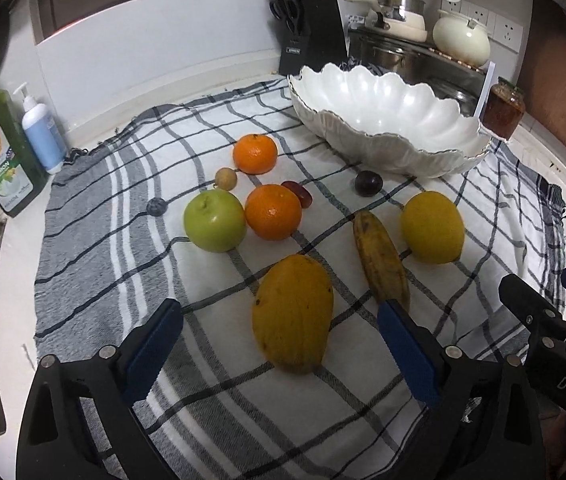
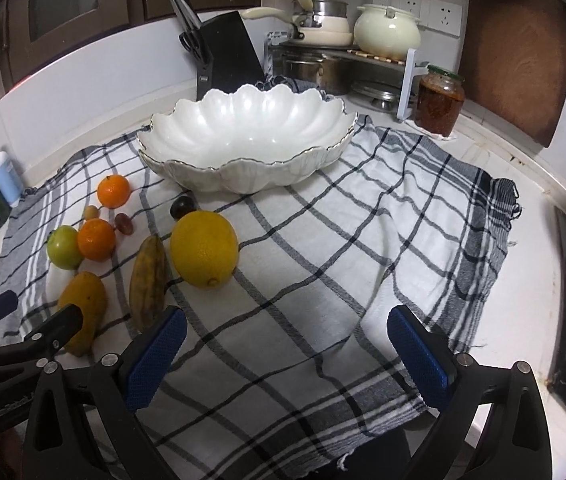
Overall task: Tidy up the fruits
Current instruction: 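Grasp the yellow mango with the left tool while the right tool grasps the lemon, then carry the mango and lemon into the white scalloped bowl and open both tools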
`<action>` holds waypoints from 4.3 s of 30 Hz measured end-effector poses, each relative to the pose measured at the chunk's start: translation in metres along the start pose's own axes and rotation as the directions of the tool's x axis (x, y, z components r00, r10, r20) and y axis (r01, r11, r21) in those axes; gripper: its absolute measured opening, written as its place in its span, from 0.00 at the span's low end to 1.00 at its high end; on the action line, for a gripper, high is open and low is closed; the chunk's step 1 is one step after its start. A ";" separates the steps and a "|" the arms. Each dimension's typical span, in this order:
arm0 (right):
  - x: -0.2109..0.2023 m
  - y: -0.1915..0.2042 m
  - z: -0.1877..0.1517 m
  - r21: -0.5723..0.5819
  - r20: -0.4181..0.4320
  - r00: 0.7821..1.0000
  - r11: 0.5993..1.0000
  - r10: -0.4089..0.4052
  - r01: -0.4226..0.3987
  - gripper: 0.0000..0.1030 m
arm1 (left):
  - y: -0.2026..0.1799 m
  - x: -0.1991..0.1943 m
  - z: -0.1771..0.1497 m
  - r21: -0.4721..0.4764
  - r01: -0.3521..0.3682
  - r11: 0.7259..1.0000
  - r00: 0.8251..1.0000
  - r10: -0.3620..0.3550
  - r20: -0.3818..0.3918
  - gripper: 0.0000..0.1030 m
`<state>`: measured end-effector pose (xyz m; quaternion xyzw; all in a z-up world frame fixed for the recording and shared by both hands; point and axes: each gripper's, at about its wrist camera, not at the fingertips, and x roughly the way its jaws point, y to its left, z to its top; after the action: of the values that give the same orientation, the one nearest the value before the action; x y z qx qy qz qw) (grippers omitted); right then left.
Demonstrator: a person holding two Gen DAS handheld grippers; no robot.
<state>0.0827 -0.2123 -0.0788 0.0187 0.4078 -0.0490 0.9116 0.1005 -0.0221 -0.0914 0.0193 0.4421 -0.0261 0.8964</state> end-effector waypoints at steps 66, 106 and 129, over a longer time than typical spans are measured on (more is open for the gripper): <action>0.084 0.053 0.037 -0.061 -0.090 0.989 0.990 0.119 -0.125 0.58 | 0.031 0.025 0.021 -0.028 0.040 0.999 0.999 -0.040 -0.005 0.47; 0.019 -0.012 0.115 0.006 0.108 0.992 0.998 0.061 -0.062 0.54 | -0.019 -0.013 0.119 0.046 0.102 0.994 0.980 -0.109 0.167 0.47; 0.089 -0.037 0.163 0.061 0.027 0.999 0.998 0.026 -0.028 0.54 | -0.052 0.072 0.188 0.069 0.153 0.986 0.981 -0.160 0.106 0.47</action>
<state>0.2587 -0.2678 -0.0368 0.0517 0.3936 -0.0496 0.9165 0.2902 -0.0875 -0.0351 0.0101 0.3905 -0.1108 0.9138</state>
